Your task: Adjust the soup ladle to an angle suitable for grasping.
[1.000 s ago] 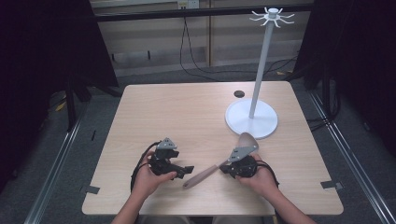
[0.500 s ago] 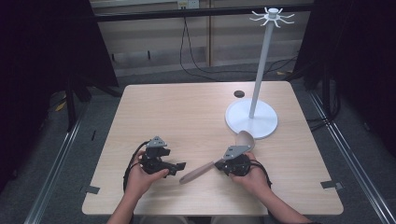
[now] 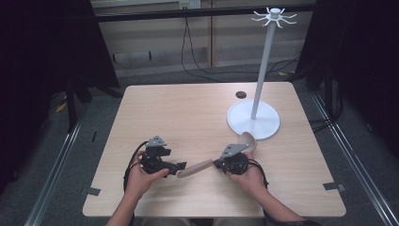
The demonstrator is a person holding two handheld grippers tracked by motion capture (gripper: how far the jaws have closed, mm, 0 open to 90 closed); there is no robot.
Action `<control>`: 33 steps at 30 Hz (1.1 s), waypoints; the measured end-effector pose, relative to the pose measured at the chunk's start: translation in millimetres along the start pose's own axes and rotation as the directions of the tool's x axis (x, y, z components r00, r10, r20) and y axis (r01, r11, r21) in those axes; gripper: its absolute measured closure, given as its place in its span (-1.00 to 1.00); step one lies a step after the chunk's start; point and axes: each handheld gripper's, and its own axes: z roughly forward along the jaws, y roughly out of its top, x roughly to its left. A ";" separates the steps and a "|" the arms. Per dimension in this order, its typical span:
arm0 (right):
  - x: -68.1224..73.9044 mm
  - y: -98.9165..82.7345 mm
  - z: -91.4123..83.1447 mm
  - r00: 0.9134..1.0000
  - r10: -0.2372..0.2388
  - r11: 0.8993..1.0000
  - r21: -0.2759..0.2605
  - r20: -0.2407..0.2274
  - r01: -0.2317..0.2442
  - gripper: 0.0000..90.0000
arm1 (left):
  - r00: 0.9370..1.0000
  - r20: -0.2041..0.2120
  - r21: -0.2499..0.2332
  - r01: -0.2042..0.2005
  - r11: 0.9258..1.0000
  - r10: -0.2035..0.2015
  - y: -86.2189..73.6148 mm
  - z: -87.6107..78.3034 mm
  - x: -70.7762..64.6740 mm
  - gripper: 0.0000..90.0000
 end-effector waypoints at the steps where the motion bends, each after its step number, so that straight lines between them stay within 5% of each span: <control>1: 0.0 1.1 1.7 1.000 0.007 1.000 -0.004 0.004 -0.007 1.00 | 1.000 0.000 -0.006 0.004 1.000 -0.004 -0.1 -1.4 0.8 -0.81; 33: -8.9 17.3 23.4 0.989 0.130 0.991 -0.047 0.067 -0.127 1.00 | 1.000 -0.003 0.005 0.005 1.000 -0.005 -1.7 -0.5 2.4 -0.81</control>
